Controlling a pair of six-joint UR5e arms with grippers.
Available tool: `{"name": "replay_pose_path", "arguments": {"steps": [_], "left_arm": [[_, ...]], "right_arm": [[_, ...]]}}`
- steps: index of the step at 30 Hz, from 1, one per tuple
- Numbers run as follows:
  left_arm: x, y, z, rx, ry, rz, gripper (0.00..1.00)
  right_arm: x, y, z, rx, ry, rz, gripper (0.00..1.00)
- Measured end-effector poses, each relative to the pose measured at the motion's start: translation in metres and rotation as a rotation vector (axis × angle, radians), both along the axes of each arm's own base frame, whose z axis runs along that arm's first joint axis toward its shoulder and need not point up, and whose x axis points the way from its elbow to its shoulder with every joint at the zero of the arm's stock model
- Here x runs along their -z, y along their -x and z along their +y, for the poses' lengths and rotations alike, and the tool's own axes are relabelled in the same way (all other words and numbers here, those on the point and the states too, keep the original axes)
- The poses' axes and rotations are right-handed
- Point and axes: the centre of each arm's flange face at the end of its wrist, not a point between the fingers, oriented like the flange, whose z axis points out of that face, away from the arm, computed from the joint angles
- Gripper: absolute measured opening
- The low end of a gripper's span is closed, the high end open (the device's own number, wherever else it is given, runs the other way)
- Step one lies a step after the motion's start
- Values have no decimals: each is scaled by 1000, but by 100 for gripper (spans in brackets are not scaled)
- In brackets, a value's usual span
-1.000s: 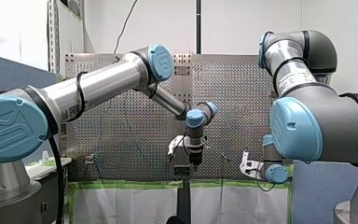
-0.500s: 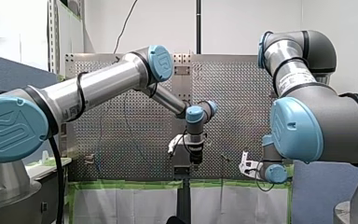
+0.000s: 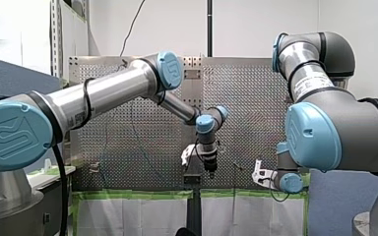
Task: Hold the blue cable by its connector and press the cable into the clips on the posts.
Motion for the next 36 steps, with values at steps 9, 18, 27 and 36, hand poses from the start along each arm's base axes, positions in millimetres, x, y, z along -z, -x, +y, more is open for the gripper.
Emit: {"name": "replay_pose_path", "arguments": {"steps": [9, 18, 27, 36], "left_arm": [[35, 5, 18, 10, -73, 48, 100], [43, 2, 26, 8, -89, 52, 100], [68, 6, 8, 55, -91, 42, 100], [108, 1, 10, 21, -74, 17, 100]], "right_arm": [[0, 0, 0, 1, 1, 1, 0], [0, -1, 0, -1, 0, 2, 0], [0, -1, 1, -3, -1, 3, 0], [0, -2, 1, -5, 0, 4, 0]]}}
